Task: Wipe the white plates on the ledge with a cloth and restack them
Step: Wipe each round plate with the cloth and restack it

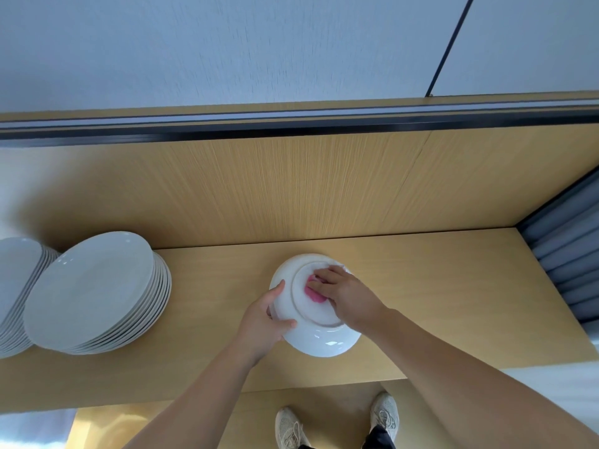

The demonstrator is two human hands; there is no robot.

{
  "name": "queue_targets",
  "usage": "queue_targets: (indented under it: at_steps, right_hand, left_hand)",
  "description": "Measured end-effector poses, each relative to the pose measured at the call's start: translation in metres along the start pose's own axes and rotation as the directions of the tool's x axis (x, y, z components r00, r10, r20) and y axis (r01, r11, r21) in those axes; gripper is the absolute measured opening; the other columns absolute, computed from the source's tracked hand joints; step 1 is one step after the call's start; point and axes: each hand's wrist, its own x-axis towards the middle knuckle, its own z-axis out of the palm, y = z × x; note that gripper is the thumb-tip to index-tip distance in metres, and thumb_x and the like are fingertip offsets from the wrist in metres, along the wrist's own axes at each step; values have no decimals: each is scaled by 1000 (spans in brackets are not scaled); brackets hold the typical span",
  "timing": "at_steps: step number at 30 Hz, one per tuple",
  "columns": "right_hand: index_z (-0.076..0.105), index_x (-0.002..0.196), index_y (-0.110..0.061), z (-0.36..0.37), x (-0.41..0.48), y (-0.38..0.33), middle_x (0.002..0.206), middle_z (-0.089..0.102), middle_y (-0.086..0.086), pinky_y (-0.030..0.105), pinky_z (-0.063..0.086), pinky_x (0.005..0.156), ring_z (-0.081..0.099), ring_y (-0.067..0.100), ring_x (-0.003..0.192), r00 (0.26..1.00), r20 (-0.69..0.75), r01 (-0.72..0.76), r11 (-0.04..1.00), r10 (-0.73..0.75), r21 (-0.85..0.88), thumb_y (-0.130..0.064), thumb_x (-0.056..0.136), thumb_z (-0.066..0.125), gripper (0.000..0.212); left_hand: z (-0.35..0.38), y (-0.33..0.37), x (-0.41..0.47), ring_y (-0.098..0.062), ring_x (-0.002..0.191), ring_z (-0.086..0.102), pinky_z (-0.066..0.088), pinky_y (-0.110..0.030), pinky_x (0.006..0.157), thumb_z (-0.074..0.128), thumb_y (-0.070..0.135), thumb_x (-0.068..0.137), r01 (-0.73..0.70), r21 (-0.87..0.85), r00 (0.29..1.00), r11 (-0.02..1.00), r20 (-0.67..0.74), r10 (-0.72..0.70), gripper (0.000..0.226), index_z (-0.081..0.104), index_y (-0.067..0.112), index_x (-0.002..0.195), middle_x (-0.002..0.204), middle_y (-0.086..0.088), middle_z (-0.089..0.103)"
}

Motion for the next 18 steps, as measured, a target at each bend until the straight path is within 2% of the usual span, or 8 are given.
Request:
queue_targets:
  at_steps: [4,6,9,11,12,14,16,18]
  right_hand:
    - [72,107,-18,2,-27,10,104,65,-2,30,52,85,59,29,91,984,-71,-158,985,163,67,-22,96,47,29]
    - [70,110,-21,3,-44,13,99,58,-9,25,46,85,53,25,90,974,-9,-222,968,225,118,-29,102,46,26]
    - [67,96,-11,-13,-57,7,92,56,-4,25,47,84,56,18,91,989,42,-150,972,144,182,-45,100,35,47]
    - [64,90,-3,-28,-64,5,86,56,0,14,42,81,58,11,86,988,7,-153,979,153,136,-34,100,44,38]
    - [62,90,-2,-33,-67,9,87,56,4,15,38,80,55,16,86,986,-5,-165,977,167,134,-27,100,50,29]
    - [67,100,-6,-42,-72,19,96,59,3,14,37,87,54,22,93,975,22,-220,933,223,284,-15,99,54,16]
    - [69,116,-14,-56,-76,30,108,62,-3,16,41,90,56,15,99,975,-27,-197,913,221,357,-1,95,54,29]
    - [67,123,-18,-72,-81,38,115,61,-8,11,40,91,56,9,104,981,-77,-143,929,180,341,8,91,52,44]
  left_hand:
    - [-1,1,0,-11,99,59,53,-21,62,72,-2,79,6,-7,1000,1000,-2,-6,79,42,40,139,124,4,54]
    - [-1,3,-1,-13,104,59,52,-19,62,70,-3,79,-11,-6,1000,1000,8,11,80,41,39,141,126,4,56]
    - [3,8,-7,-12,104,62,56,-26,71,69,-8,77,-61,-34,998,998,-5,61,66,54,39,120,109,10,66]
    - [7,16,-13,-19,104,64,56,-35,80,70,-6,76,-62,-33,998,998,-25,61,49,60,31,105,102,6,70]
    - [9,20,-16,-22,104,65,56,-40,84,71,-2,76,-66,-41,998,997,-19,65,41,63,27,104,102,3,72]
    - [17,27,-21,-23,103,67,54,-48,90,68,6,80,-73,-70,997,995,8,74,32,65,20,108,105,-1,73]
    - [28,33,-28,-22,103,67,53,-48,92,60,8,90,-78,-86,997,993,4,78,27,64,18,114,109,-2,72]
    - [42,36,-34,-23,107,66,52,-49,94,58,15,92,-79,-124,997,989,-10,78,30,59,18,122,114,-2,70]
